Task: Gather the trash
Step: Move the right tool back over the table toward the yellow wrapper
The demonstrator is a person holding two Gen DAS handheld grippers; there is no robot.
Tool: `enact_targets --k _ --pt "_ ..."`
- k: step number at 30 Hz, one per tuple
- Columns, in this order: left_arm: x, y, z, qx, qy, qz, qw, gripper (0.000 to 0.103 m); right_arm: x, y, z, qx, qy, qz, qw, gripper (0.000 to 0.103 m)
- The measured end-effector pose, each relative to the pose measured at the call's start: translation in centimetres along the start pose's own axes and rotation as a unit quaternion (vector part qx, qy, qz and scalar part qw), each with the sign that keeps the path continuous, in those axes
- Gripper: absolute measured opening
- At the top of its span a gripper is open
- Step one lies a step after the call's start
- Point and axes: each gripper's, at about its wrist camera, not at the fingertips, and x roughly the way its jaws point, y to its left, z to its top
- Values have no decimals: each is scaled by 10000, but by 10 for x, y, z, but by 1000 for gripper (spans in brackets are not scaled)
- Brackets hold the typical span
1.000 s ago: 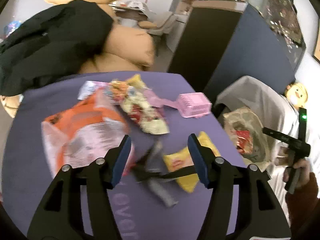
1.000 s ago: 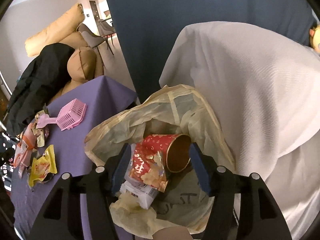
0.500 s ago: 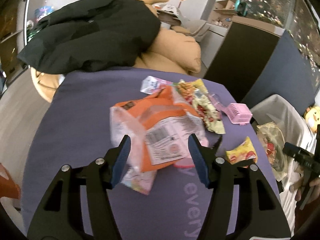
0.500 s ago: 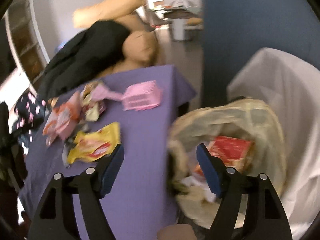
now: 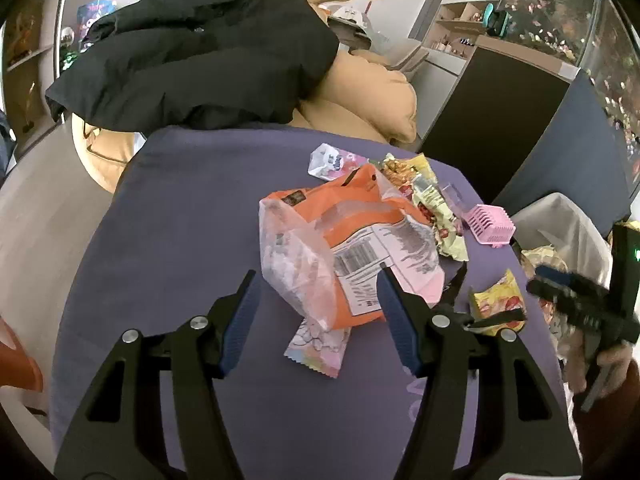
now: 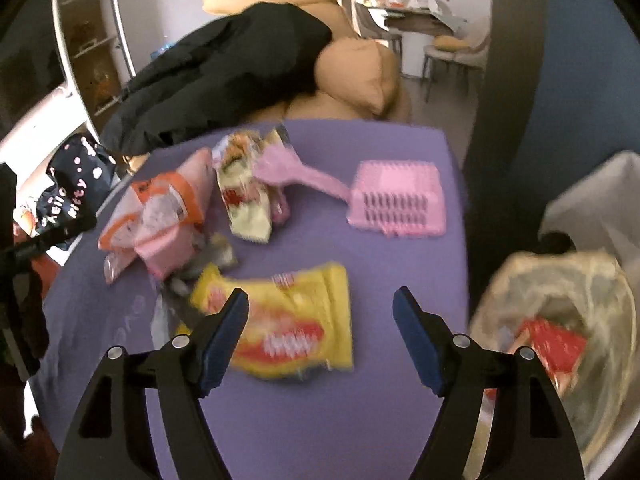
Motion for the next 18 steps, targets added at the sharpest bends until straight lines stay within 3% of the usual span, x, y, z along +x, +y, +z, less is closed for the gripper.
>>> enact_targets --k 4,7,12,18 --pt "2 5 0 -76 45 -16 10000 57 31 1 16 -62 351 322 9988 71" --pt "2 10 -2 -113 57 -11 9999 57 44 -1 9 -57 653 395 9971 70" --pt "4 10 -8 -187 168 -231 9994 57 28 -5 -20 185 719 492 9960 70" --pt "8 -13 -13 88 224 -419 9988 57 0 -2 -50 58 719 395 9966 70"
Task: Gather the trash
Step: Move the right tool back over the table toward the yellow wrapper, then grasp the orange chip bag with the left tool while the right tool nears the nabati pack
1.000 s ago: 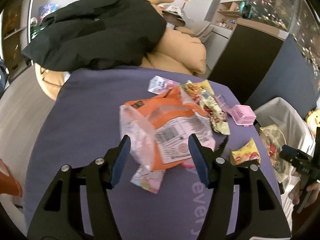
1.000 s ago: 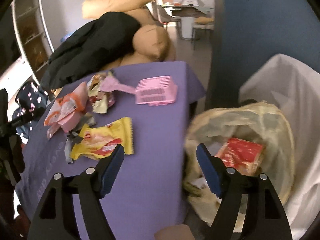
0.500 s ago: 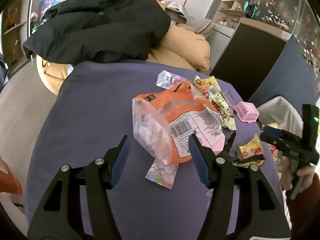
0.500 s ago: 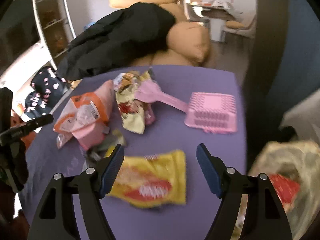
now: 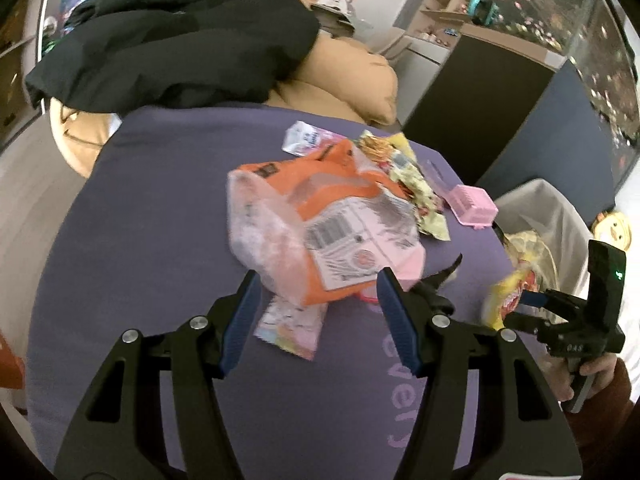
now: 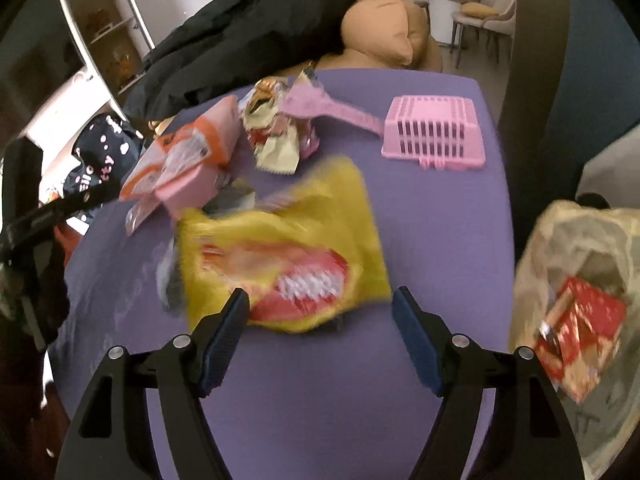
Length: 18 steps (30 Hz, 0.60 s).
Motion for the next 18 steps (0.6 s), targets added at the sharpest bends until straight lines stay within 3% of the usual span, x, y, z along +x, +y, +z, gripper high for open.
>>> enact_targets --k 5,11,14,18 --pt "2 -7 1 -14 -31 60 10000 57 -4 6 -9 -160 11 -241 9996 70" --pt "12 15 21 -283 -231 320 9988 57 2 22 -13 -563 219 -746 9954 72" --pt "26 24 29 -542 -133 300 9980 57 -2 18 -15 -503 160 -621 9967 72" --pt "44 24 33 -653 7 401 9971 57 -13 4 -20 67 -79 -166 9998 72"
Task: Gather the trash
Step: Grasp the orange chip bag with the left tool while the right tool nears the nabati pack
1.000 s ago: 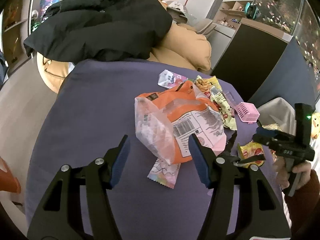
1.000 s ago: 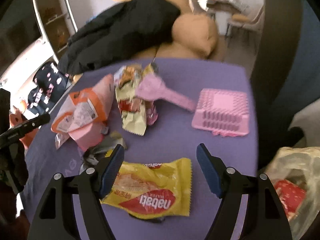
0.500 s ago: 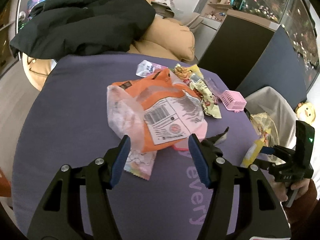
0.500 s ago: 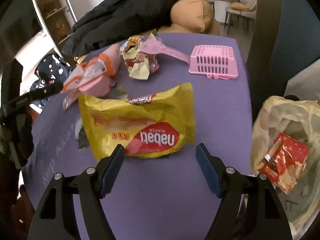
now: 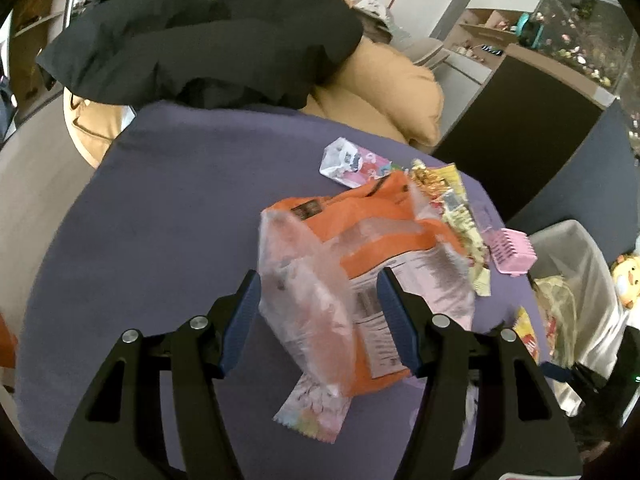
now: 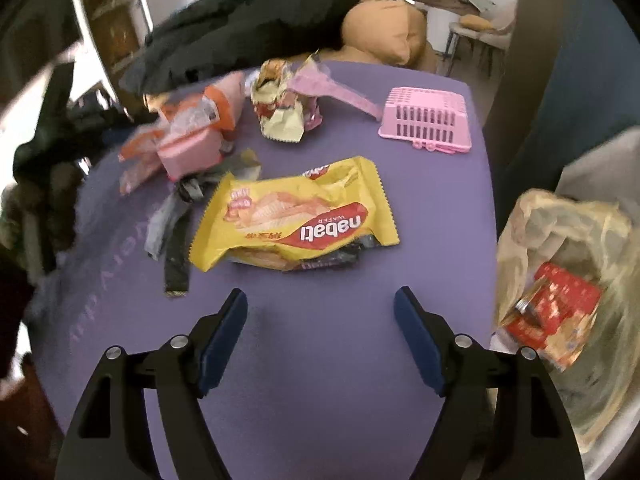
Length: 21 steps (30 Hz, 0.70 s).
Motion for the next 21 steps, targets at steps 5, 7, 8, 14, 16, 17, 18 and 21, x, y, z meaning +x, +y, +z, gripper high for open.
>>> enact_targets --k 5,7,8,14,16,17,18,21 --pt "1 -7 -3 -119 -14 -224 9997 38 -18 -16 3 714 -491 34 9962 72" --pt "-8 -13 -4 18 -136 -238 9996 32 -17 -18 7 909 -590 29 9941 72" --pt "-12 -15 -4 97 -185 -230 9995 31 -13 -17 9 1007 -602 -7 9931 72" --pt "-40 -19 -4 201 -372 -387 9984 31 14 -14 24 1305 -379 -6 9907 72" --pt "-47 -17 -2 136 -417 -434 9981 31 20 -9 33 1238 -367 -151 9915 72" --pt "-51 -16 -2 102 -439 -444 9980 31 25 -7 37 1184 -322 -209 9922 72" --pt "-53 -15 -2 81 -451 -437 9980 31 29 -2 40 1070 -283 -366 9932 72" --pt "-56 -13 -3 32 -452 -399 9982 31 39 9 47 760 -288 -632 9947 72"
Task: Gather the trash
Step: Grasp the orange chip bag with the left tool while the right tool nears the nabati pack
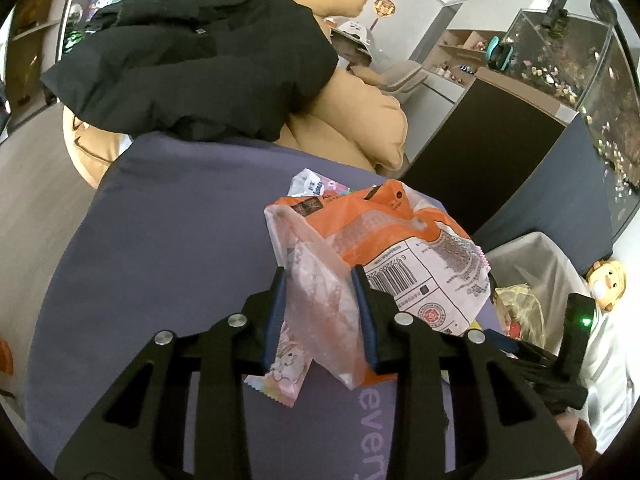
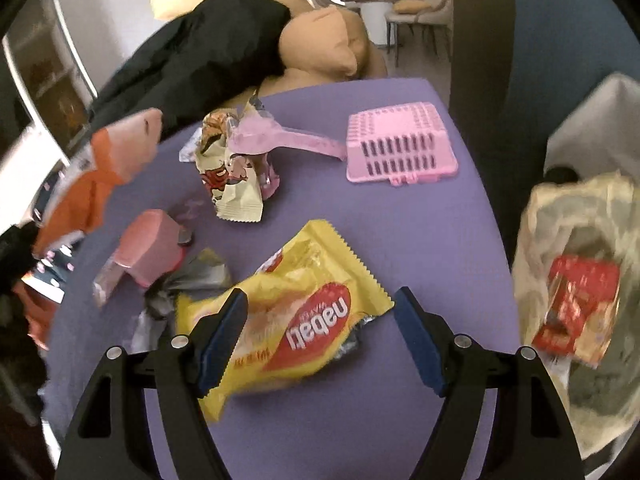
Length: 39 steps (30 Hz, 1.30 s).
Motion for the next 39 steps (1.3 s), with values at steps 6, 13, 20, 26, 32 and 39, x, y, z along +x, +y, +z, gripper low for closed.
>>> enact_targets --k 6,13,20,26,32,39 --pt "2 4 -11 -107 194 -9 9998 31 7 14 0 -502 -91 73 9987 66" --pt "-1 6 -21 -121 199 -63 9997 31 -11 9 -10 -704 -4 344 9969 20" --pt "0 7 -27 -183 264 -98 9994 31 -35 -8 -12 -276 -66 560 9980 22" --pt "-3 7 -26 -181 221 -126 9995 32 -29 -5 -19 275 295 1023 9939 62" --pt "-10 6 -28 -17 124 71 9999 32 -31 32 -23 -568 158 255 9979 62" --pt "-13 7 -29 46 83 194 9998 32 -37 80 -51 -1743 228 58 9844 62"
